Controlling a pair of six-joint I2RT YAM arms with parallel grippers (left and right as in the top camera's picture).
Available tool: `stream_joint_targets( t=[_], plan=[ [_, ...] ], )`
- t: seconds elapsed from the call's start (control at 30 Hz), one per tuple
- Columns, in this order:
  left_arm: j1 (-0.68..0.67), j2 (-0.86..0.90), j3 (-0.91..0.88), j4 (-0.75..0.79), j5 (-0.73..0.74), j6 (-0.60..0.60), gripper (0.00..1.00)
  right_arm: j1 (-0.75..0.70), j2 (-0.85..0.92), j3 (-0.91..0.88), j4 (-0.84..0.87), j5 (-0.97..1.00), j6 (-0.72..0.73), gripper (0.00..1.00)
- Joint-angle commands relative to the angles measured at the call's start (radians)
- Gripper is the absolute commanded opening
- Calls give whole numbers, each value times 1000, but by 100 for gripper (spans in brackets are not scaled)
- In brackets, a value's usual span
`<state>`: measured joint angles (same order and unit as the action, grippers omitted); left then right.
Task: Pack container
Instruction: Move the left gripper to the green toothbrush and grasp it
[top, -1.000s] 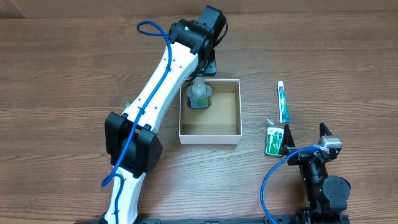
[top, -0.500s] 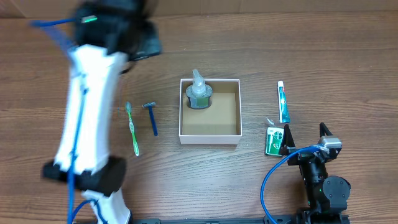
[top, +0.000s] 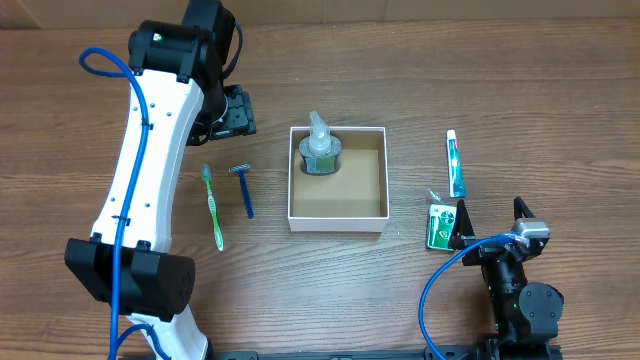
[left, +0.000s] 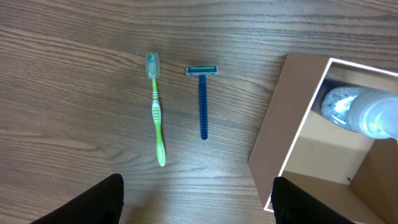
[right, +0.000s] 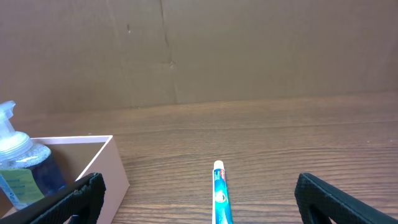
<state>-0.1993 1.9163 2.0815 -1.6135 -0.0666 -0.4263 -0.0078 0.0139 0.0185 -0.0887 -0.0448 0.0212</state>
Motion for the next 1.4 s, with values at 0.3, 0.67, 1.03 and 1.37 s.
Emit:
stream_joint_targets(
  t=[0.3, 0.67, 1.03, 1.37],
  plan=[
    [-107, -256, -207, 143, -106, -53, 75, -5, -11, -10, 9, -2, -6, 100],
    [-87, -434, -799, 458, -68, -122, 78, -5, -11, -10, 9, -2, -7, 100],
    [58, -433, -1109, 724, -23, -98, 78, -5, -11, -10, 9, -2, -7, 100],
    [64, -433, -1307, 958, -102, -78, 96, -5, -11, -10, 9, -2, -7, 100]
  ],
)
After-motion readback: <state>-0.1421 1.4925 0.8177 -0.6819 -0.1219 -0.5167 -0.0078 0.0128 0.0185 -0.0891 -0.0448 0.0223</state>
